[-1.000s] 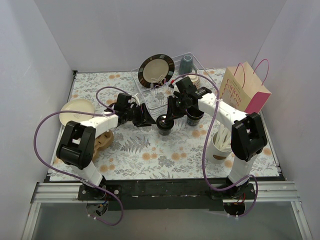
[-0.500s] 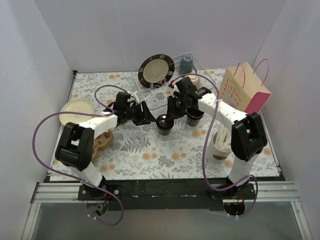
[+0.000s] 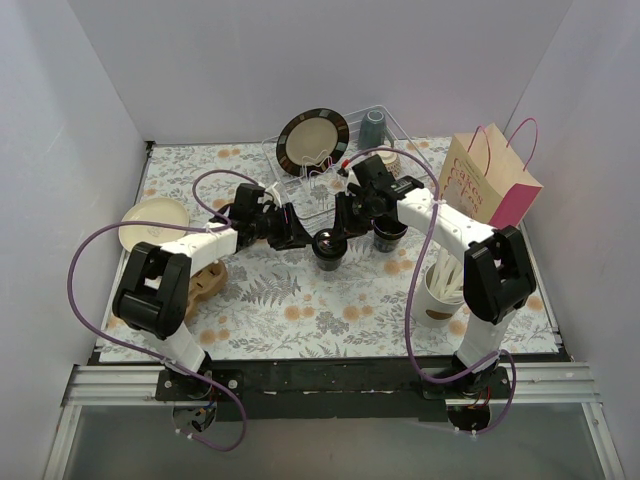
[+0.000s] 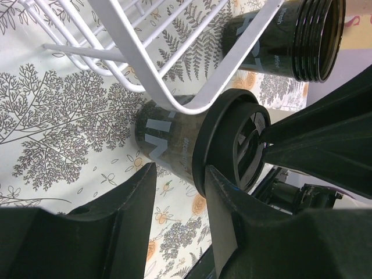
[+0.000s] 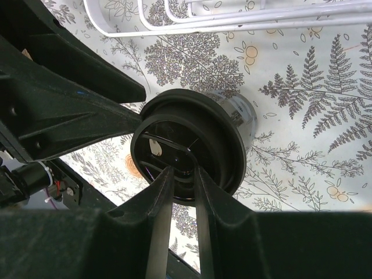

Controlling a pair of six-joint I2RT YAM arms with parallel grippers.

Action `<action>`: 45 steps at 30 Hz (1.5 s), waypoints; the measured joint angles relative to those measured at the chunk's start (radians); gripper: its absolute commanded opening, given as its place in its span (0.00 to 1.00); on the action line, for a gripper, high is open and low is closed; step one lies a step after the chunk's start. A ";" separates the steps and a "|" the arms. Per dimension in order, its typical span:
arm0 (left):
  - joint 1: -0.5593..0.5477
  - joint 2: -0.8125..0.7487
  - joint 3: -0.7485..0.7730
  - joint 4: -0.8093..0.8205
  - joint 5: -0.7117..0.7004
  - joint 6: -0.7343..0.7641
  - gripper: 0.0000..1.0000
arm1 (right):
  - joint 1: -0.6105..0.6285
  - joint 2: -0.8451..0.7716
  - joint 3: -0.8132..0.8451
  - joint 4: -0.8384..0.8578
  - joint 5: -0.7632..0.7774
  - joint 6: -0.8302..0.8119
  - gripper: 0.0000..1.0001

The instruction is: Pack the takeout coffee

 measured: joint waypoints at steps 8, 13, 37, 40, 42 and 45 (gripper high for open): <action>-0.031 -0.001 0.023 -0.045 -0.091 0.003 0.35 | -0.002 -0.045 -0.085 0.090 0.001 0.000 0.30; -0.066 -0.003 0.034 -0.045 -0.164 0.001 0.43 | -0.007 -0.061 -0.109 0.112 0.003 0.000 0.29; -0.155 -0.032 0.349 -0.476 -0.347 0.175 0.78 | -0.009 -0.042 0.233 -0.171 0.086 0.035 0.91; -0.222 -0.007 0.417 -0.507 -0.383 0.219 0.76 | -0.018 -0.160 0.216 -0.213 0.170 0.040 0.96; -0.266 0.005 0.451 -0.513 -0.402 0.236 0.76 | -0.026 -0.273 0.192 -0.231 0.221 0.049 0.99; -0.303 0.019 0.485 -0.527 -0.440 0.247 0.77 | -0.036 -0.439 0.176 -0.254 0.290 0.053 0.99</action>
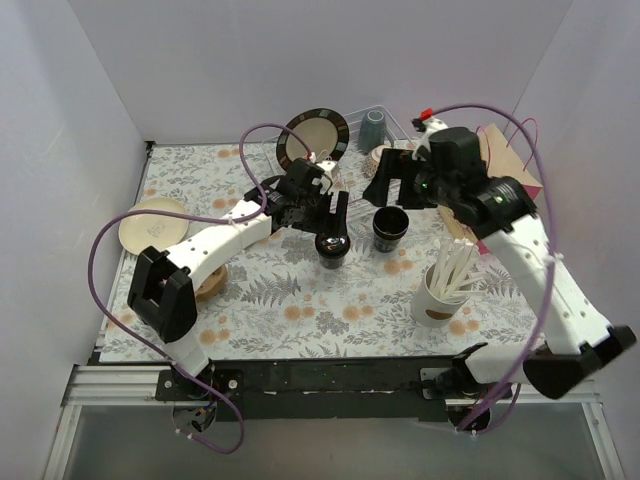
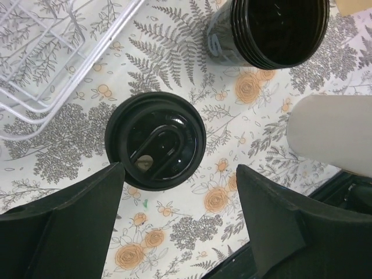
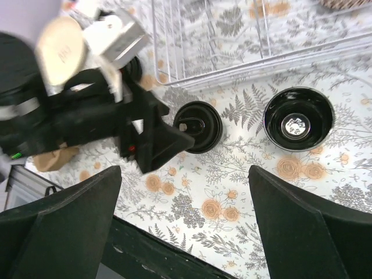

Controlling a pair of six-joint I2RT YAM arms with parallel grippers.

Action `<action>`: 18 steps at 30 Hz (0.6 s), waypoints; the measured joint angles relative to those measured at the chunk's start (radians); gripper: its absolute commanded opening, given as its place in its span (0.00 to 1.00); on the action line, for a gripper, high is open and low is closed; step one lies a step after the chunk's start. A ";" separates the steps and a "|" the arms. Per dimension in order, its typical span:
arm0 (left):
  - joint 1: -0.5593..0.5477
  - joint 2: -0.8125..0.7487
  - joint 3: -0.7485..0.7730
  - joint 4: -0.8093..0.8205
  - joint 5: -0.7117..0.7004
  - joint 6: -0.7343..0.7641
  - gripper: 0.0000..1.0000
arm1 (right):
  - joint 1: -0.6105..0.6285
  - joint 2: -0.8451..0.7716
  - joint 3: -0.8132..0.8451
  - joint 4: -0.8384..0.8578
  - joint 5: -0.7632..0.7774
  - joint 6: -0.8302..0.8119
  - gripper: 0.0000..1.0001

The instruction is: Pack the takeout coffee

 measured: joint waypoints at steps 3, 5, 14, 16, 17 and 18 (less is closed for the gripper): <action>-0.017 0.032 0.040 -0.007 -0.046 0.007 0.79 | -0.001 -0.142 -0.026 -0.005 0.037 -0.004 0.98; -0.027 0.060 0.060 -0.008 -0.082 0.011 0.80 | -0.001 -0.208 -0.045 -0.014 0.051 -0.008 0.99; -0.052 0.183 0.115 -0.076 -0.197 0.043 0.83 | -0.001 -0.254 -0.100 -0.042 0.051 -0.016 0.98; -0.055 0.183 0.115 -0.076 -0.206 0.048 0.83 | -0.001 -0.243 -0.100 -0.046 0.051 -0.019 0.98; -0.055 0.183 0.115 -0.076 -0.206 0.048 0.83 | -0.001 -0.240 -0.100 -0.047 0.051 -0.019 0.99; -0.055 0.183 0.115 -0.075 -0.206 0.049 0.83 | -0.001 -0.238 -0.101 -0.047 0.051 -0.019 0.98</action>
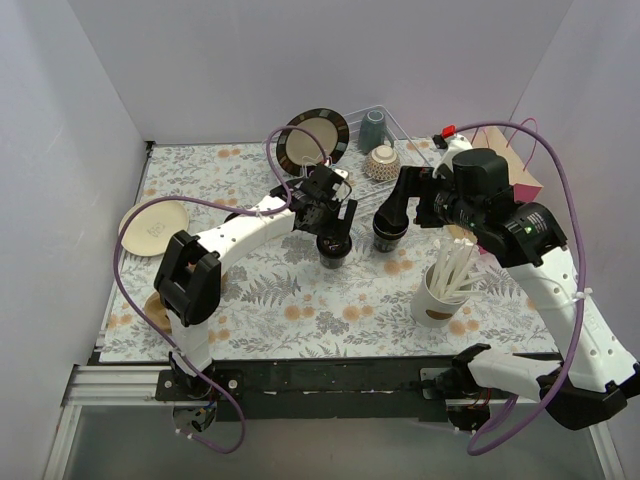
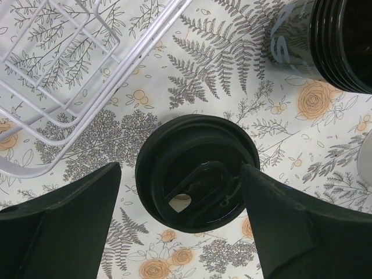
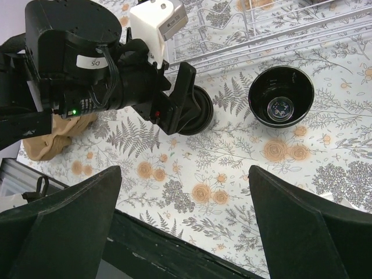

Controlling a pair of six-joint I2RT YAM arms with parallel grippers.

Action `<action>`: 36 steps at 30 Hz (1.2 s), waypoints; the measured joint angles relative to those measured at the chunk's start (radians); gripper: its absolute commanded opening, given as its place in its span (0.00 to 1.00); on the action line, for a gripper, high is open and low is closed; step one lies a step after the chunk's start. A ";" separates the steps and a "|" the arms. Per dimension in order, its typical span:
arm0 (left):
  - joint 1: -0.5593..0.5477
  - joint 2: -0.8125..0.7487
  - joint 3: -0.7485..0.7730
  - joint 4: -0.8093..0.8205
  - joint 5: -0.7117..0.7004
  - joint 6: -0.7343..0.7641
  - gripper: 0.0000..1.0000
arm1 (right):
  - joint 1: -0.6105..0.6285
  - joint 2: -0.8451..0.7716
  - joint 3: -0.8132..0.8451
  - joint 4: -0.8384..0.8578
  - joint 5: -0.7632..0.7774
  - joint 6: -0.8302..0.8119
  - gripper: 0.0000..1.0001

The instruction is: Pack the takeout coffee

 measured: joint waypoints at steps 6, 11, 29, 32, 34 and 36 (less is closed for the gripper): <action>-0.008 0.000 0.007 -0.008 -0.019 0.007 0.87 | 0.000 0.000 -0.017 0.001 0.000 0.001 0.98; -0.010 0.000 0.043 -0.048 -0.040 0.011 0.87 | 0.000 0.000 -0.026 0.001 0.003 0.001 0.98; -0.058 0.002 0.072 -0.090 -0.046 -0.013 0.73 | 0.000 0.000 -0.032 -0.001 0.023 0.005 0.98; -0.058 0.006 0.072 -0.089 -0.061 -0.013 0.75 | 0.000 -0.002 -0.032 -0.002 0.026 0.006 0.98; -0.057 0.008 0.072 -0.089 -0.072 -0.011 0.76 | 0.000 -0.006 -0.032 -0.002 0.028 0.007 0.98; -0.058 0.008 0.071 -0.089 -0.077 -0.008 0.77 | 0.000 -0.010 -0.033 -0.002 0.030 0.009 0.98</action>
